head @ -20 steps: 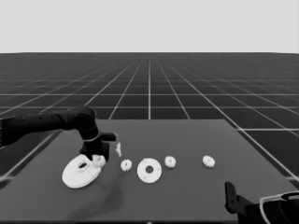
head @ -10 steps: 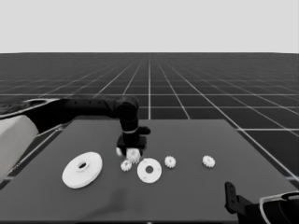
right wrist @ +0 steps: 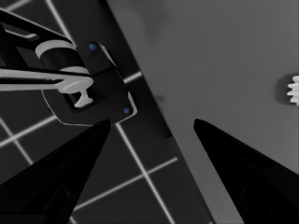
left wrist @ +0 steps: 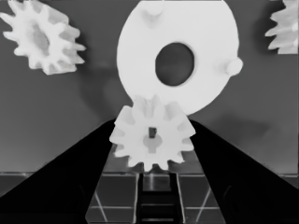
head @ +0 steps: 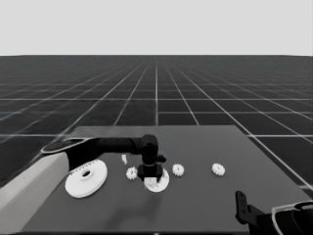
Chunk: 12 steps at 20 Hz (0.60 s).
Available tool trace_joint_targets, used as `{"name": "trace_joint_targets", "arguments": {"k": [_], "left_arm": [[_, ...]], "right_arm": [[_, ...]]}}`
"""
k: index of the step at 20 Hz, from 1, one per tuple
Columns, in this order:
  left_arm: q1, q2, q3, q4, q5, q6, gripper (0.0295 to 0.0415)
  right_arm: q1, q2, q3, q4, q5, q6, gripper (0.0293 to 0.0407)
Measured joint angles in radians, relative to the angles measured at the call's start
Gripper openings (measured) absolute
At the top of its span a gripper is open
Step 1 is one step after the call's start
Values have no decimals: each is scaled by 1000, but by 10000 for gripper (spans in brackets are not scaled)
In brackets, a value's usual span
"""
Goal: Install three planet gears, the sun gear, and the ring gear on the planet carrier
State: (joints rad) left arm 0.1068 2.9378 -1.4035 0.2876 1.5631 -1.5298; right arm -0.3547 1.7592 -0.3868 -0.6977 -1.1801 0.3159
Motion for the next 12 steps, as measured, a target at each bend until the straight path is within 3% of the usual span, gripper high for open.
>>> {"name": "trace_joint_targets", "arguments": {"k": [2,7,9,10,12], "left_arm": [[54,9,-47,49,-15,34,312],[77,15,-73,72,-25,52,312],[78,15,-75,73,-26,53,371],[78,15,-75,73,-26,53,381],[78,15,-75,74,-26,53,384]], "right_arm": [[0,0,0,0,0,0,385],[0,0,0,0,0,0,385],[0,0,0,0,0,0,385],[0,0,0,0,0,0,385],[0,0,0,0,0,0,385]]}}
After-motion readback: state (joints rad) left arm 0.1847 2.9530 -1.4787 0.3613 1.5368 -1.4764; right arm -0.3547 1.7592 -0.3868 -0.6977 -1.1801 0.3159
